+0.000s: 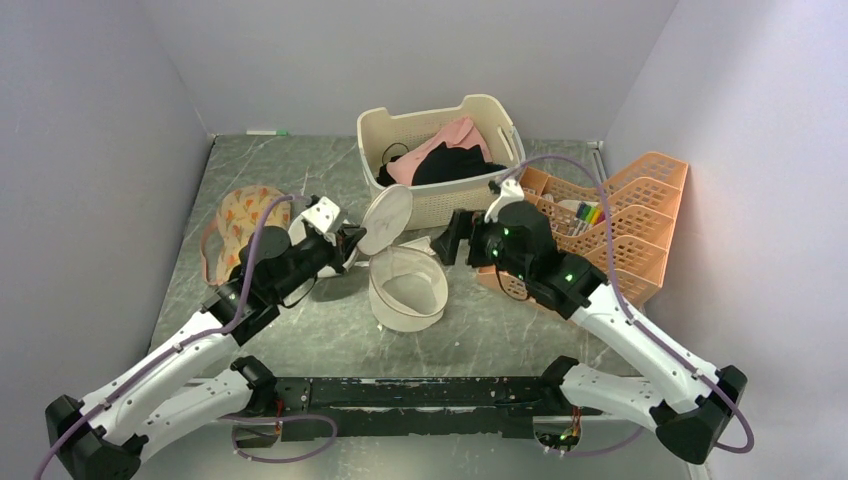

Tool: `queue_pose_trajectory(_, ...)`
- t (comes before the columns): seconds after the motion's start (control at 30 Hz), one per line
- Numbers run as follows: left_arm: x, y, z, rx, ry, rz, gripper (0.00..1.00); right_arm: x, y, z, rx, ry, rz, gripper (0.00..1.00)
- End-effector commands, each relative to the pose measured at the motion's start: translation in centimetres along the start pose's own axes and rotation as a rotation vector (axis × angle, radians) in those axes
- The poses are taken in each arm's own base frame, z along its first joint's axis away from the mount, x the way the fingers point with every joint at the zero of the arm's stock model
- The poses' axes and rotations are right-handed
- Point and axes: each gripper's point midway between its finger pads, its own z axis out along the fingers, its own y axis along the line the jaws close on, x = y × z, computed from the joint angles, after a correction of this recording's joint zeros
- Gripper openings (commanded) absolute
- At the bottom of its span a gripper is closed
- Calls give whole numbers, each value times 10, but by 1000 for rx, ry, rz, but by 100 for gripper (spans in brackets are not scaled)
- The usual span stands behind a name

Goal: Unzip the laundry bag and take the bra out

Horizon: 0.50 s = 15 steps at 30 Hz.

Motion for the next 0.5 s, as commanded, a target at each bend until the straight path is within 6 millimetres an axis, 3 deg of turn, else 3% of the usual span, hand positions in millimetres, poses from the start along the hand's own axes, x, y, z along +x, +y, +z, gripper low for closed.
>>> queue_pose_trajectory(0.0,-19,-9,6,59,-57,86,7,-47,37,-3,-72,-82,211,95)
queue_pose_trajectory(0.2,-14,-12,8,77,-36,100,7,-95,89,10,-239,-134,524,96)
queue_pose_trajectory(0.37,-4,-19,7,93,5,135,7,-104,111,36,-259,-91,582,97)
queue_pose_trajectory(0.47,-1,-21,9,77,27,145,7,-95,115,57,-232,-55,594,94)
